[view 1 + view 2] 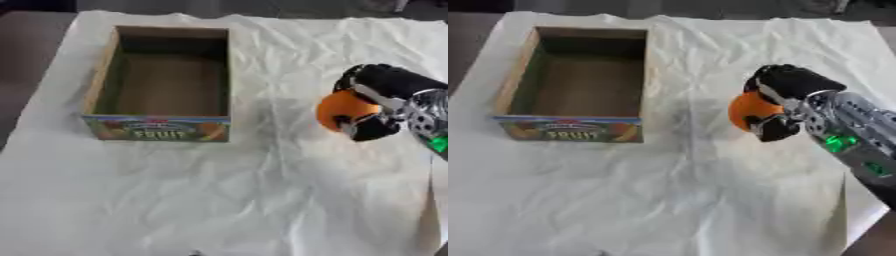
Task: Pick up objects on the table and place them in the box.
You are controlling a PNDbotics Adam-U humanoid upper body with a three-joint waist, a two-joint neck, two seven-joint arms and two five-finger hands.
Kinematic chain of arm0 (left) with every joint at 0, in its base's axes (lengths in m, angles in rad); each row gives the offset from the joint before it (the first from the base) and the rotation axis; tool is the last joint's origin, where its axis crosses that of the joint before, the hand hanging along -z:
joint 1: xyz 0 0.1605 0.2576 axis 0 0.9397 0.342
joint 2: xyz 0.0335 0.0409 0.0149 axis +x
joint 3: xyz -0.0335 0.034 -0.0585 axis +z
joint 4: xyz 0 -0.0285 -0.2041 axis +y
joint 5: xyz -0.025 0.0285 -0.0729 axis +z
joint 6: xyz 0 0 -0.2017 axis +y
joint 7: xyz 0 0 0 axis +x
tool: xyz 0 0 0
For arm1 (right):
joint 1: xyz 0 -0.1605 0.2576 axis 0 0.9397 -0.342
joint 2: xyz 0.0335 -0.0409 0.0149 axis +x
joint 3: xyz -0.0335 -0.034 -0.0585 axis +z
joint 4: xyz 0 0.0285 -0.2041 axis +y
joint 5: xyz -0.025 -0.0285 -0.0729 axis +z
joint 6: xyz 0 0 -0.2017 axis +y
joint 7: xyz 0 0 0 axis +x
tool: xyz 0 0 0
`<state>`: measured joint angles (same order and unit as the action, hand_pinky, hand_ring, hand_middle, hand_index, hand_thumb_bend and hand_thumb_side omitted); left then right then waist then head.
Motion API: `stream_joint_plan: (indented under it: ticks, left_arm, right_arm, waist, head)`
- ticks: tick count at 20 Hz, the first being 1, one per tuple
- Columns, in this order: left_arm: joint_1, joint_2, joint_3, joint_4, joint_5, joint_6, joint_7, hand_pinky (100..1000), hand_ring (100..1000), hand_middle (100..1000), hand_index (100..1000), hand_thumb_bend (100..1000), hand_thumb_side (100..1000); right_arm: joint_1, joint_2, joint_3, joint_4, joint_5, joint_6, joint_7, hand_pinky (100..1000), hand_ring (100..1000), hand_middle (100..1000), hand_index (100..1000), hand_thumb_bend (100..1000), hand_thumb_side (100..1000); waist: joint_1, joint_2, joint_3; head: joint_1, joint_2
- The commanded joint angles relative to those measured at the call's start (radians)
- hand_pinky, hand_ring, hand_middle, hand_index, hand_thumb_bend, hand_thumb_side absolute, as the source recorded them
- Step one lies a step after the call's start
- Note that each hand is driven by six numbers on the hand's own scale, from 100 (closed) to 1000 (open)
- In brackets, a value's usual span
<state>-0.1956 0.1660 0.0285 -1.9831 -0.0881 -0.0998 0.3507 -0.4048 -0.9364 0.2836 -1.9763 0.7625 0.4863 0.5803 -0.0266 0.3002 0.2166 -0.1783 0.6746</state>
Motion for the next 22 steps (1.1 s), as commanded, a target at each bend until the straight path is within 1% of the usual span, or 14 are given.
stream_joint_plan:
  ticks: [1, 3, 7, 12, 16, 22]
  left_arm:
    - [-0.006, 0.003, 0.0, -0.017, 0.004, 0.0, 0.0, 309, 688, 853, 677, 100, 749]
    - [-0.006, 0.002, 0.0, -0.017, 0.004, 0.0, -0.001, 309, 688, 853, 676, 100, 747]
    - [-0.007, 0.002, -0.002, -0.017, 0.005, 0.0, -0.003, 309, 688, 853, 676, 100, 748]
    - [-0.009, 0.003, -0.007, -0.017, 0.008, 0.001, -0.008, 309, 688, 853, 675, 100, 746]
    - [-0.011, 0.004, -0.015, -0.017, 0.013, 0.001, -0.016, 309, 688, 853, 675, 100, 746]
    - [-0.016, 0.004, -0.026, -0.017, 0.021, 0.0, -0.029, 309, 689, 853, 674, 100, 746]
  right_arm:
    - [-0.02, -0.026, -0.025, -0.024, -0.024, 0.004, -0.024, 874, 863, 657, 660, 100, 100]
    - [-0.033, -0.025, -0.027, -0.024, -0.031, 0.001, -0.037, 874, 862, 657, 661, 100, 100]
    - [-0.086, -0.024, -0.035, -0.024, -0.046, -0.01, -0.068, 873, 858, 655, 662, 100, 100]
    - [-0.202, -0.008, -0.038, -0.024, -0.044, -0.019, -0.092, 871, 856, 654, 664, 100, 100]
    - [-0.294, 0.043, -0.041, -0.024, -0.007, -0.024, -0.114, 872, 853, 648, 662, 100, 100]
    - [-0.427, 0.142, -0.012, -0.013, 0.07, -0.01, -0.107, 874, 852, 644, 660, 100, 100]
  waist:
    - [0.001, -0.022, 0.0]
    - [0.0, -0.022, 0.001]
    - [-0.001, -0.022, 0.006]
    - [-0.002, -0.023, 0.015]
    - [-0.001, -0.024, 0.032]
    - [-0.004, -0.017, 0.068]
  head:
    - [0.004, -0.014]
    - [0.003, -0.015]
    - [-0.001, -0.018]
    - [-0.014, -0.016]
    - [-0.04, -0.015]
    - [-0.079, -0.016]
